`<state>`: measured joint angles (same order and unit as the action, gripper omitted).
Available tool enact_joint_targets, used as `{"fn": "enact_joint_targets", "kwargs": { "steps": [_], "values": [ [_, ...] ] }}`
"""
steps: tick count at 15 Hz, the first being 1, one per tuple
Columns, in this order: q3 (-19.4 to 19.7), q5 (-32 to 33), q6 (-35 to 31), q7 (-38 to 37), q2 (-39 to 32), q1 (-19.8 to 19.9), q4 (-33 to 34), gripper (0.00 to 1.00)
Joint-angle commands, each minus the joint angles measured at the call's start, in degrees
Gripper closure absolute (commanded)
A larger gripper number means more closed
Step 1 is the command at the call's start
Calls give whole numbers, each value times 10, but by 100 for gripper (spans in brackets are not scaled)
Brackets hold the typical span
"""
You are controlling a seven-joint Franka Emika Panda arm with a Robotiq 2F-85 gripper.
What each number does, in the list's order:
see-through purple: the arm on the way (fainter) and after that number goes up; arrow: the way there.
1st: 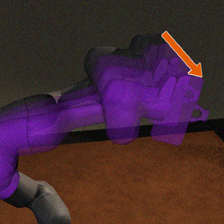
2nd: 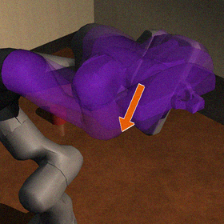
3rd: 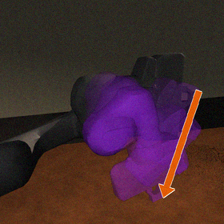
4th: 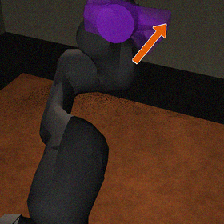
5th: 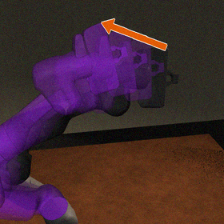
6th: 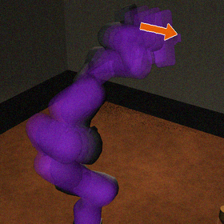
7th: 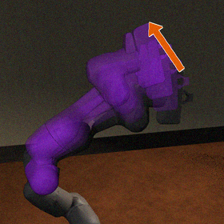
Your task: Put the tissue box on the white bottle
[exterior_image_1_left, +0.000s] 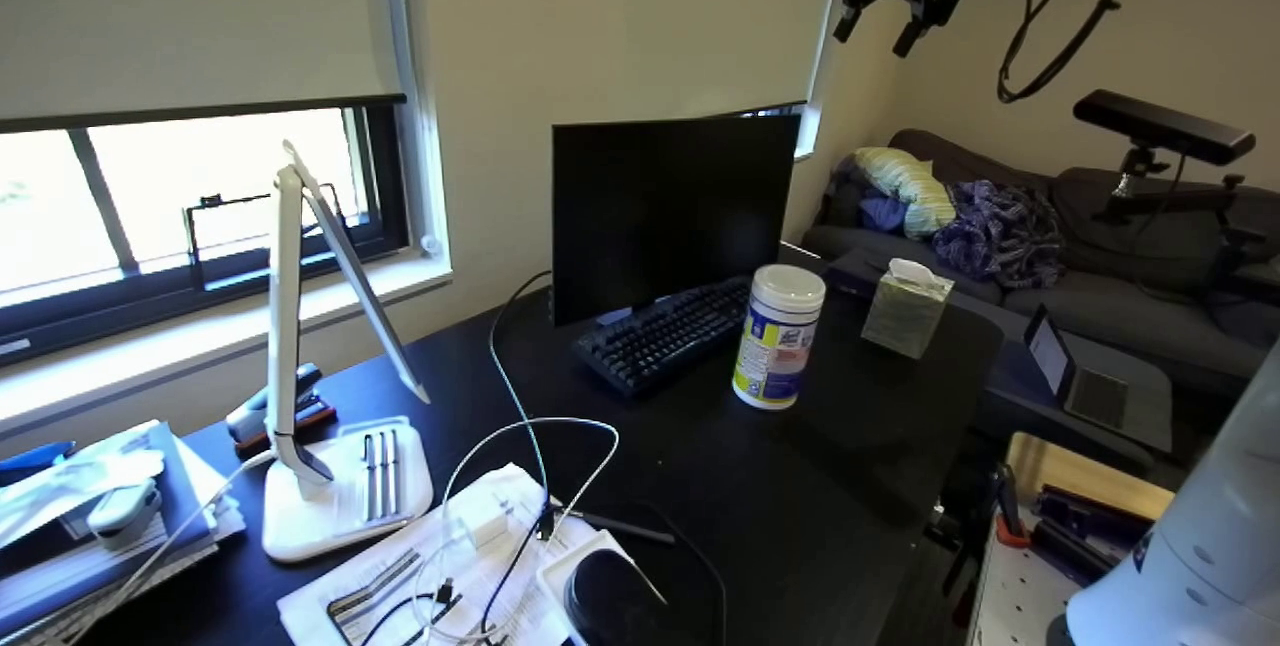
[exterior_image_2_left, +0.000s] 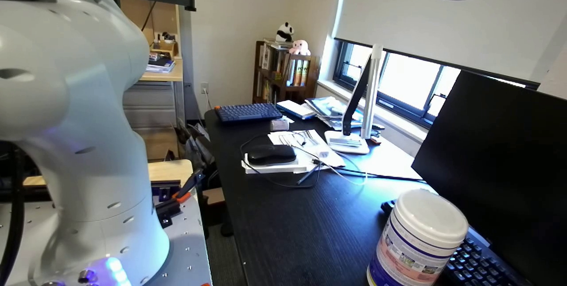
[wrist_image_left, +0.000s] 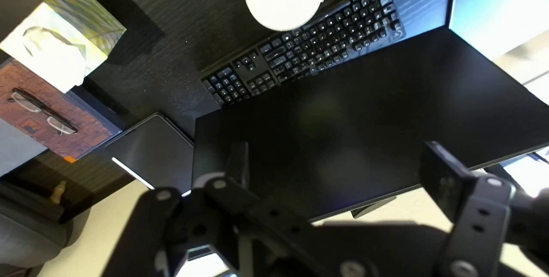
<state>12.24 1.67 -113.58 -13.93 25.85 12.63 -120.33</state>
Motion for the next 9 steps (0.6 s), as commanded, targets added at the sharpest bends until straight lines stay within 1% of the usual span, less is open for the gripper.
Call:
{"fn": "enact_joint_targets", "kwargs": {
  "steps": [1,2,5,9],
  "values": [
    [1,-4,-39,-32,-57,21,7,0],
    [10,0,-62,-42,-79,31,5,0],
    [45,0,-83,-64,-158,64,18,0],
    [97,-20,-91,-90,-255,100,64,0]
  ]
}}
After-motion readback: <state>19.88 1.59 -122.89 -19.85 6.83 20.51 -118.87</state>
